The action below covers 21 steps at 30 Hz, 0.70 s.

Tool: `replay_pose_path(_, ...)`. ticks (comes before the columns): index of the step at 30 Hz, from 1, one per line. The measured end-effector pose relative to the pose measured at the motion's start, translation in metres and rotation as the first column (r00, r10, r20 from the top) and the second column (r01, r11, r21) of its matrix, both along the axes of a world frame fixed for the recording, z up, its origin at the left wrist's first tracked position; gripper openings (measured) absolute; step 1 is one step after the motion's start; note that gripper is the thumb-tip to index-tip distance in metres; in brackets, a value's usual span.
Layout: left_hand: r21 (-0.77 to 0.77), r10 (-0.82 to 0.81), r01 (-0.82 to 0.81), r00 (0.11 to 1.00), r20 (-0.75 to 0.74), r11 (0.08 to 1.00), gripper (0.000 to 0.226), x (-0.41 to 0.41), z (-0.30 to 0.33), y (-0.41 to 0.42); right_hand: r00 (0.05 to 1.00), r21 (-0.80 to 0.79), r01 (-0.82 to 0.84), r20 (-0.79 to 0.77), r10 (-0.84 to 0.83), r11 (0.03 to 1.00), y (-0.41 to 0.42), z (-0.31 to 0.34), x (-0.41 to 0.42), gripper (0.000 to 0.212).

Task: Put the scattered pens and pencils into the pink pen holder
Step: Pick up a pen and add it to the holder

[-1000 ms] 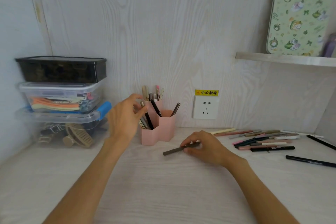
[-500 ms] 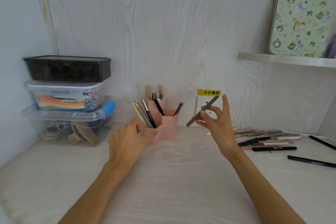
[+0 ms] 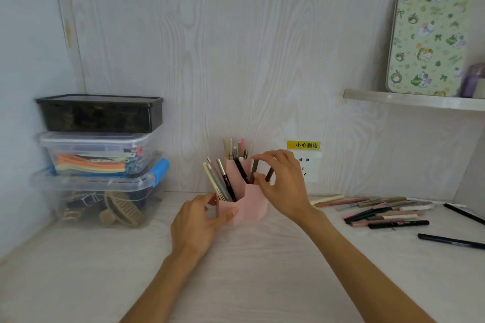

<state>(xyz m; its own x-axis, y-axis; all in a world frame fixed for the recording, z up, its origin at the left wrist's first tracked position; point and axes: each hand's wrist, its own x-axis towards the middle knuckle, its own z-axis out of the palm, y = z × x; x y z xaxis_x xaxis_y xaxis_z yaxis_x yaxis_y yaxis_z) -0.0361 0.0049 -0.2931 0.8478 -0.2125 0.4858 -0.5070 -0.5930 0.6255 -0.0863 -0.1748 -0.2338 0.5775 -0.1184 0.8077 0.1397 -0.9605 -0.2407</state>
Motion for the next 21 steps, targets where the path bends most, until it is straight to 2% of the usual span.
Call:
replay_pose_path(4, 0.007, 0.006, -0.006, 1.000, -0.004, 1.000, 0.056, 0.000, -0.002, -0.005, 1.000, 0.023, -0.005, -0.022, 0.006, 1.000, -0.009, -0.009, -0.009, 0.038)
replay_pose_path(8, 0.014, 0.078, -0.079, 0.995, 0.068, 0.997, 0.064, -0.005, 0.000, -0.005, 0.999, 0.076, 0.022, -0.034, -0.019, 0.997, -0.035, -0.012, -0.036, 0.038)
replay_pose_path(11, -0.095, 0.138, -0.126, 0.982, 0.132, 0.987, 0.062, -0.011, 0.008, 0.000, 0.973, 0.122, 0.213, -0.113, -0.199, 0.969, -0.071, -0.025, -0.066, 0.032)
replay_pose_path(13, -0.131, 0.129, -0.100, 0.962, 0.240, 0.986, 0.050, -0.021, 0.017, -0.004, 0.870, 0.137, 0.434, -0.320, -0.375, 0.890, -0.103, -0.037, -0.088, 0.035)
replay_pose_path(15, -0.111, 0.049, -0.009, 0.930, 0.364, 0.994, 0.033, -0.036, 0.027, -0.015, 0.687, 0.120, 0.627, -0.550, -0.475, 0.770, -0.128, -0.046, -0.108, 0.045)
replay_pose_path(16, -0.078, -0.014, 0.050, 0.911, 0.412, 0.996, 0.028, -0.046, 0.030, -0.026, 0.613, 0.102, 0.687, -0.614, -0.497, 0.720, -0.140, -0.049, -0.117, 0.049)
replay_pose_path(18, 0.040, -0.180, 0.181, 0.878, 0.443, 0.983, 0.020, -0.064, 0.034, -0.053, 0.541, 0.073, 0.741, -0.654, -0.529, 0.668, -0.162, -0.052, -0.132, 0.053)
replay_pose_path(20, 0.182, -0.336, 0.286, 0.863, 0.379, 0.941, 0.009, -0.078, 0.031, -0.087, 0.488, 0.040, 0.778, -0.668, -0.562, 0.627, -0.182, -0.050, -0.146, 0.055)
replay_pose_path(21, 0.237, -0.389, 0.325, 0.865, 0.317, 0.916, 0.020, -0.081, 0.028, -0.104, 0.447, 0.022, 0.803, -0.684, -0.577, 0.596, -0.190, -0.050, -0.154, 0.058)
